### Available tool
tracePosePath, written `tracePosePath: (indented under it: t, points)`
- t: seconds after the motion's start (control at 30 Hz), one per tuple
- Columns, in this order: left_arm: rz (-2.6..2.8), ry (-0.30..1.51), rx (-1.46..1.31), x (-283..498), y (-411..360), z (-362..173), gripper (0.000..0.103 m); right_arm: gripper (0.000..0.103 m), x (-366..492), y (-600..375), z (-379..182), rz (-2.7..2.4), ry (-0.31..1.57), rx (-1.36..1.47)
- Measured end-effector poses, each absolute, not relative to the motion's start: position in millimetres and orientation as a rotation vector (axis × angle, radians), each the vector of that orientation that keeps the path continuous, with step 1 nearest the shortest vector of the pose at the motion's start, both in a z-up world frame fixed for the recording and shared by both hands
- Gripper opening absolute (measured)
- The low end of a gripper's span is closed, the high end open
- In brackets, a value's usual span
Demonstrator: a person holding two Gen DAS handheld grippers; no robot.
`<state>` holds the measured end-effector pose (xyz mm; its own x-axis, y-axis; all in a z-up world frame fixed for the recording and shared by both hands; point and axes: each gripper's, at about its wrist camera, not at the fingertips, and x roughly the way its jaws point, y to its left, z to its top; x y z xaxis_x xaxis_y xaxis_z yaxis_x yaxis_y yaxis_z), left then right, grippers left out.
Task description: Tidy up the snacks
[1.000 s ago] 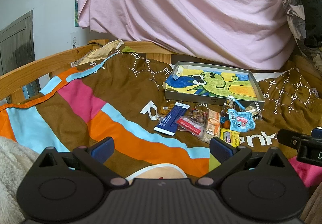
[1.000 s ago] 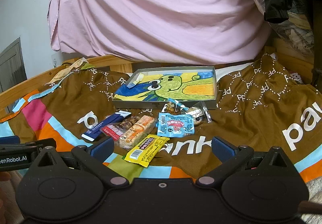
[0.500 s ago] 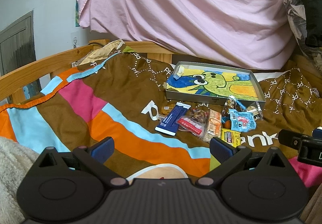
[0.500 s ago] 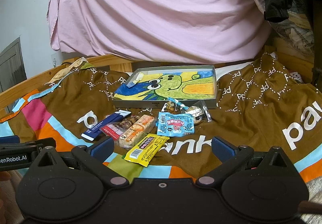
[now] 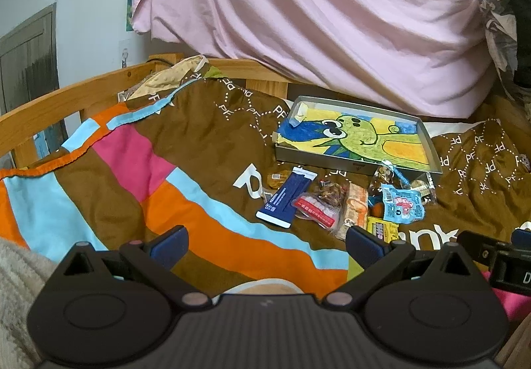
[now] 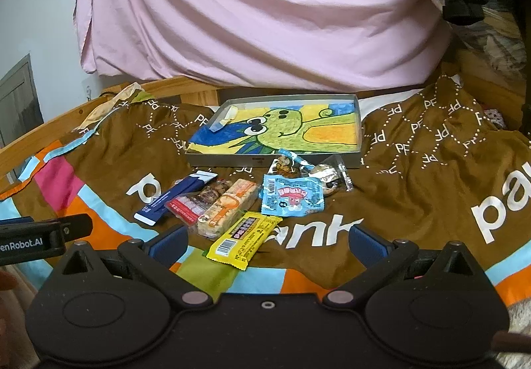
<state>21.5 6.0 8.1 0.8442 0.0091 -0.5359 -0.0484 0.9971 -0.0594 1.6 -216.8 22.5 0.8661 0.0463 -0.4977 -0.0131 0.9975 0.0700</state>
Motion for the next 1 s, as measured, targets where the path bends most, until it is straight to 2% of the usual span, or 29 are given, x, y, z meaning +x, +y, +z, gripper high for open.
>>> tracePosePath:
  t: [0.63,1.0]
  points:
    - [0.005,0.661,0.000,57,13,15,0.103,0.102,35,-203,22,0.077,0.576,0.040]
    - [-0.225,0.755,0.151,128,5,14,0.103,0.102,73,-195,-4,0.091,0.634,-0.001]
